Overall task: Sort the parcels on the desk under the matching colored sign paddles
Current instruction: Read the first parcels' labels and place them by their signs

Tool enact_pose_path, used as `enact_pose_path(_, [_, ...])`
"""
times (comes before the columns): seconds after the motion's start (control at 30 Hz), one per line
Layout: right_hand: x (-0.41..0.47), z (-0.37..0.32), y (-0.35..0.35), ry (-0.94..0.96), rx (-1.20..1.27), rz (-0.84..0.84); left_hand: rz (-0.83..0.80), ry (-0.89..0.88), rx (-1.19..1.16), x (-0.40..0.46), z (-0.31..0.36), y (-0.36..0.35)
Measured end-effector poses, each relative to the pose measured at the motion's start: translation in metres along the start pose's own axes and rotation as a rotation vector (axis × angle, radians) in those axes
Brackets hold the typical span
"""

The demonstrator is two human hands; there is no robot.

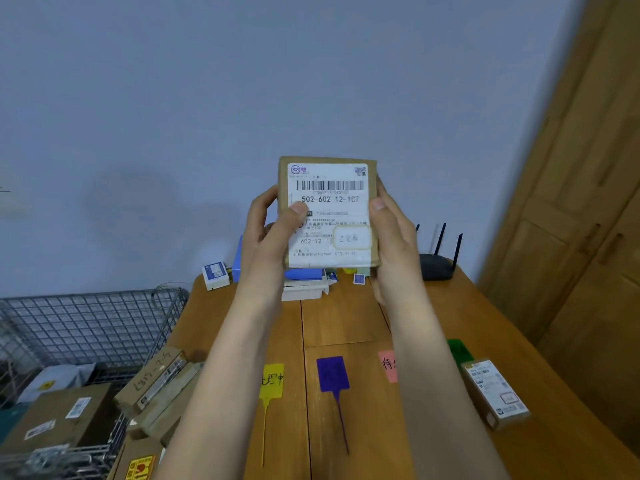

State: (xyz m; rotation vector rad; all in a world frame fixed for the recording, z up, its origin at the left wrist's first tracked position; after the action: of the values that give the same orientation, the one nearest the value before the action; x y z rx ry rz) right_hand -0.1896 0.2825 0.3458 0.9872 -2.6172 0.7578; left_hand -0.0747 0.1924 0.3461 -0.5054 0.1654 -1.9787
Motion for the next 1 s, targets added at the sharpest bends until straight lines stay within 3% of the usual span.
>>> enact_pose_path(0.3, [0.044,0.117,0.01,-0.261,-0.264,0.036,0.095,0.341,0.199,0.05,-0.101,0.035])
enact_pose_path(0.63, [-0.024,0.222,0.052,-0.657,-0.437,0.066,0.081,0.605,0.353,0.011,-0.21,0.092])
enact_pose_path(1.0, [-0.07,0.234,0.123,-0.785,-0.502,0.296,-0.089,0.708,0.379,-0.024,-0.268,0.066])
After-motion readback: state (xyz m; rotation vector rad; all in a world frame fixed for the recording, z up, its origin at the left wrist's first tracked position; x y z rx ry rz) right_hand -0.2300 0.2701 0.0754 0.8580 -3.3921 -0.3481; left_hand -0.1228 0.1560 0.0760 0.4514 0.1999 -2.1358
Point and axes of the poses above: each hand's wrist, its own x-axis towards the middle knuckle, its own y-axis out of the back of the hand, z = x × y, the point moved 7 cm from there along x, towards the middle knuckle, and after that the axes turned 11 degrees about z, right-handed, at the moved point
